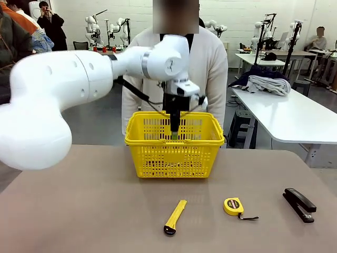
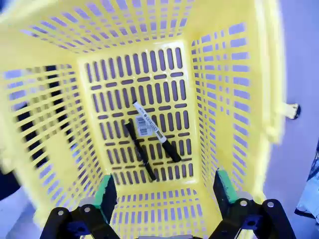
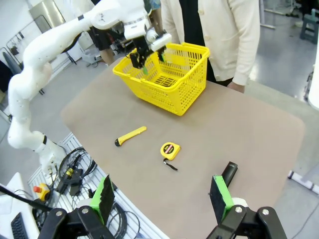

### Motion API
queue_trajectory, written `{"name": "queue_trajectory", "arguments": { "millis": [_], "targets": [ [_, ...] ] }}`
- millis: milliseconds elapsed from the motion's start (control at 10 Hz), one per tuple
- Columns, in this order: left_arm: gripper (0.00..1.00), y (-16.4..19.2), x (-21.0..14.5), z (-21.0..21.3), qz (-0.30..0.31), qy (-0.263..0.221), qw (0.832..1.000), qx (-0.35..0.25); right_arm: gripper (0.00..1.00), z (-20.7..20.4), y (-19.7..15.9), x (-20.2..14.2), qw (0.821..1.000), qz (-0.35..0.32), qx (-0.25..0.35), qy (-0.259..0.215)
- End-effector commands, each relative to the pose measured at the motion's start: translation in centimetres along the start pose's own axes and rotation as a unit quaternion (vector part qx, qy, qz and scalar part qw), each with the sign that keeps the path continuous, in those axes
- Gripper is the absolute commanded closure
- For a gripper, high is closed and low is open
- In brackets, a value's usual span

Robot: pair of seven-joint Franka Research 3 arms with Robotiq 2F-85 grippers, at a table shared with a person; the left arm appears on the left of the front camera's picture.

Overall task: Place the items the person wants into the basket.
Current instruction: Pick up the item the person points to and place it in the Market Basket.

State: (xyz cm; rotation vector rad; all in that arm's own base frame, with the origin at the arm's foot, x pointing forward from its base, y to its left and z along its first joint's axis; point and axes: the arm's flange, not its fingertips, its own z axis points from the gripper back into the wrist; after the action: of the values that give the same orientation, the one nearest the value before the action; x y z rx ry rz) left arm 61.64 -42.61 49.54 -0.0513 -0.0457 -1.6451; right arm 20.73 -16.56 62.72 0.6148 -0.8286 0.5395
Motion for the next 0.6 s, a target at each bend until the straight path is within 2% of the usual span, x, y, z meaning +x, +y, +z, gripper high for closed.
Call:
{"name": "queue_trajectory", "arguments": {
  "millis": [0, 200, 300, 500],
  "targets": [
    [0.00, -5.6, -4.6, 7.5, -0.054, -0.041, 0.997, 0.038, 0.00, -0.1, 0.1, 0.0, 1.000, 0.005, 0.010, -0.008],
    [0.00, -10.8, -10.6, 10.1, -0.070, -0.055, 0.996, 0.031, 0.00, -0.1, 0.1, 0.0, 1.000, 0.005, 0.010, -0.008],
    [0.00, -12.8, -12.5, 9.9, -0.056, -0.053, 0.997, 0.024, 0.00, -0.1, 0.1, 0.0, 1.000, 0.005, 0.010, -0.008],
    [0.00, -17.1, -16.4, 10.7, -0.008, -0.070, 0.995, 0.066, 0.00, -0.1, 0.1, 0.0, 1.000, 0.005, 0.010, -0.008]
  ]
}}
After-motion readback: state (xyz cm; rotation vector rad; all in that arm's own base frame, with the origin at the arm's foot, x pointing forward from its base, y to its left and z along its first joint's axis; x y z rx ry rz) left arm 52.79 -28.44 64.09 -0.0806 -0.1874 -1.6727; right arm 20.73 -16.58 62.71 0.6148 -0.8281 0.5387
